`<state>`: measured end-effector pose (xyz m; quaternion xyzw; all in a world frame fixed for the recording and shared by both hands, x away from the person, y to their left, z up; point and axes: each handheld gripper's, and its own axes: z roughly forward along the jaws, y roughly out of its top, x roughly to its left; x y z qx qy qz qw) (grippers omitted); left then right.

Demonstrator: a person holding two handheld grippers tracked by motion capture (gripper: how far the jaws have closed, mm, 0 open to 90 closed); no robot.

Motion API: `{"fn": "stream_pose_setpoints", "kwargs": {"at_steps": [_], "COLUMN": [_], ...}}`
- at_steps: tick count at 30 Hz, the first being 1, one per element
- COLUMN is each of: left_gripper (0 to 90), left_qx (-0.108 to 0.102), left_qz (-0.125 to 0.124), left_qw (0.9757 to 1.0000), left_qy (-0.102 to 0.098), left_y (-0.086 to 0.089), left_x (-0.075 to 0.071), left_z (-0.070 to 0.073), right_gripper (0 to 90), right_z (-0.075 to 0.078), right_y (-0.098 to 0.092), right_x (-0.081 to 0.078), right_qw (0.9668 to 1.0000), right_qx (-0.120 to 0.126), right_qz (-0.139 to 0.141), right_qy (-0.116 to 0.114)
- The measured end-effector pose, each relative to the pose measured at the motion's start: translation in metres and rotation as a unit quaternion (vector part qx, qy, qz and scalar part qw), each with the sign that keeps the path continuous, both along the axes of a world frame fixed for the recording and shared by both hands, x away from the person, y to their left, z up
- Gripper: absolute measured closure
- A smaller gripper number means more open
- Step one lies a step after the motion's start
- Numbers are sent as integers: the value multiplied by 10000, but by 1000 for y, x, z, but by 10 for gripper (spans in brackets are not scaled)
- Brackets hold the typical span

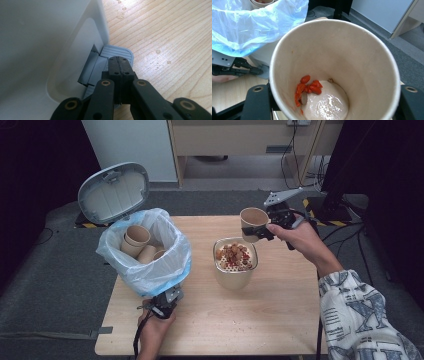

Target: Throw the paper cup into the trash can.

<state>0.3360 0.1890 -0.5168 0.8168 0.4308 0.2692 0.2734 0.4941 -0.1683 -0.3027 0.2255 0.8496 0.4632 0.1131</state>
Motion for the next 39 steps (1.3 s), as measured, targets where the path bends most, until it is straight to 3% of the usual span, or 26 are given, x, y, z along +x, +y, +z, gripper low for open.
{"fn": "stream_pose_setpoints", "kwargs": {"at_steps": [17, 31, 39], "left_gripper": [895, 895, 895], "left_qx": [-5, -33, -22], "left_qz": [4, 34, 1], "left_qw": [10000, 10000, 10000], "left_qy": [2, 7, 14], "left_y": [0, 0, 0], "left_x": [0, 0, 0], "left_z": [0, 0, 0], "right_gripper": [321, 321, 319], "right_z": [9, 20, 28], "right_y": [28, 69, 107], "right_x": [-7, -12, -15], "right_qw": [10000, 9997, 9990], "right_qx": [-15, 6, -5], "right_qz": [75, 261, 438], "right_qy": [-4, 19, 28]}}
